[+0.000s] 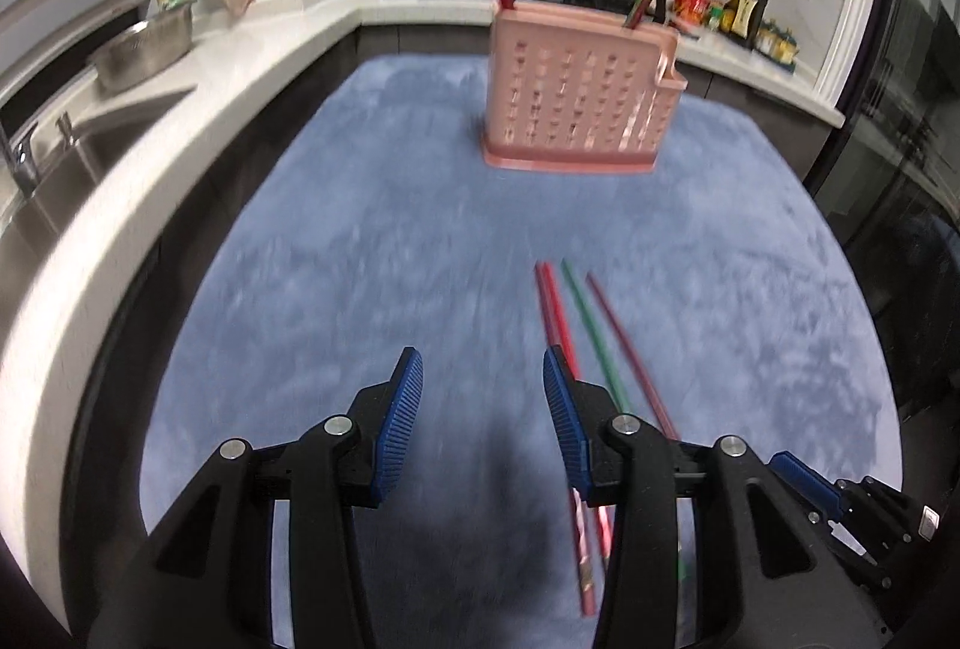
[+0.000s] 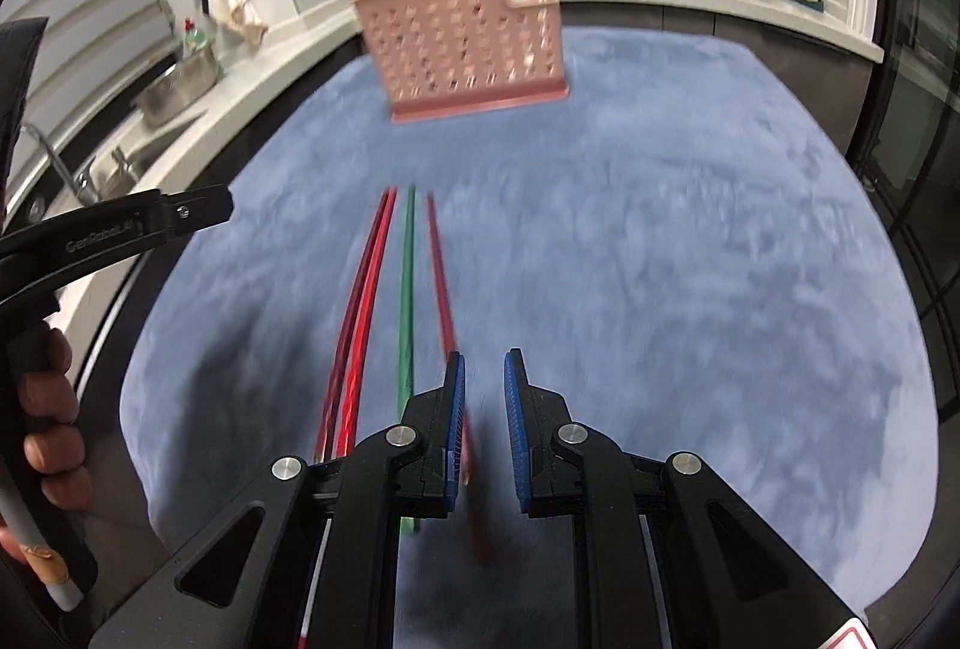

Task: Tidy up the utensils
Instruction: 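Withdraw both grippers from the holder back over the remaining chopsticks, then close the right gripper on a dark-red chopstick while the left gripper grasps a red chopstick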

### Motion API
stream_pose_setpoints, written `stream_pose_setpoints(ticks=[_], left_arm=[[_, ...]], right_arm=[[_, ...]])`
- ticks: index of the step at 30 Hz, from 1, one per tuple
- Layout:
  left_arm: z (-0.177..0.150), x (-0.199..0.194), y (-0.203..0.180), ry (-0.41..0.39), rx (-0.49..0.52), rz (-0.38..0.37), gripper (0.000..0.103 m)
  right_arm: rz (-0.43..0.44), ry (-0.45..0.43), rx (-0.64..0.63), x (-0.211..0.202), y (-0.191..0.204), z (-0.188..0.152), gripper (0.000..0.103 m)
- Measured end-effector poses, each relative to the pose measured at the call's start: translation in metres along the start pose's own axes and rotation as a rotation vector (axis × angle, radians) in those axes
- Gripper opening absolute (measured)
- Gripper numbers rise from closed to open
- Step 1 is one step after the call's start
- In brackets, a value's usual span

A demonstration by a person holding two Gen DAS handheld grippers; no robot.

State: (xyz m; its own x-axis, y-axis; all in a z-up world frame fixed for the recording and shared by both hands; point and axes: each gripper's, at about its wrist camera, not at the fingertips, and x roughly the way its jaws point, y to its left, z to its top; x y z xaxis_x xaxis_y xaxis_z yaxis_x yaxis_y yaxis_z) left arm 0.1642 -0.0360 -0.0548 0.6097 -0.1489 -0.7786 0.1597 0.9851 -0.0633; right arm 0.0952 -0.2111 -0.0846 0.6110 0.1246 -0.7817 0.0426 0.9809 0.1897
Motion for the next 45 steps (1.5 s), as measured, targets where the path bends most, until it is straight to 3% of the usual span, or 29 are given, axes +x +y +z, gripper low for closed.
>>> stream_pose_setpoints(ticks=[10, 16, 27, 32, 45], left_arm=[[-0.042, 0.013, 0.006, 0.087, 0.0, 0.003, 0.04], [-0.056, 0.016, 0.006, 0.113, 0.001, -0.002, 0.044], [-0.066, 0.02, 0.004, 0.141, 0.009, -0.005, 0.044], [-0.069, 0.021, -0.001, 0.149, 0.024, -0.014, 0.044], [-0.085, 0.023, -0.023, 0.188, 0.078, -0.071, 0.045]], right_arm=[[0.001, 0.06, -0.007, 0.008, 0.005, -0.033, 0.015], [-0.001, 0.078, -0.008, 0.013, 0.007, -0.036, 0.015], [-0.013, 0.12, 0.004, 0.023, 0.004, -0.042, 0.016], [-0.019, 0.119, 0.012, 0.024, 0.002, -0.042, 0.01], [-0.032, 0.102, 0.061, 0.015, -0.009, -0.047, 0.009]])
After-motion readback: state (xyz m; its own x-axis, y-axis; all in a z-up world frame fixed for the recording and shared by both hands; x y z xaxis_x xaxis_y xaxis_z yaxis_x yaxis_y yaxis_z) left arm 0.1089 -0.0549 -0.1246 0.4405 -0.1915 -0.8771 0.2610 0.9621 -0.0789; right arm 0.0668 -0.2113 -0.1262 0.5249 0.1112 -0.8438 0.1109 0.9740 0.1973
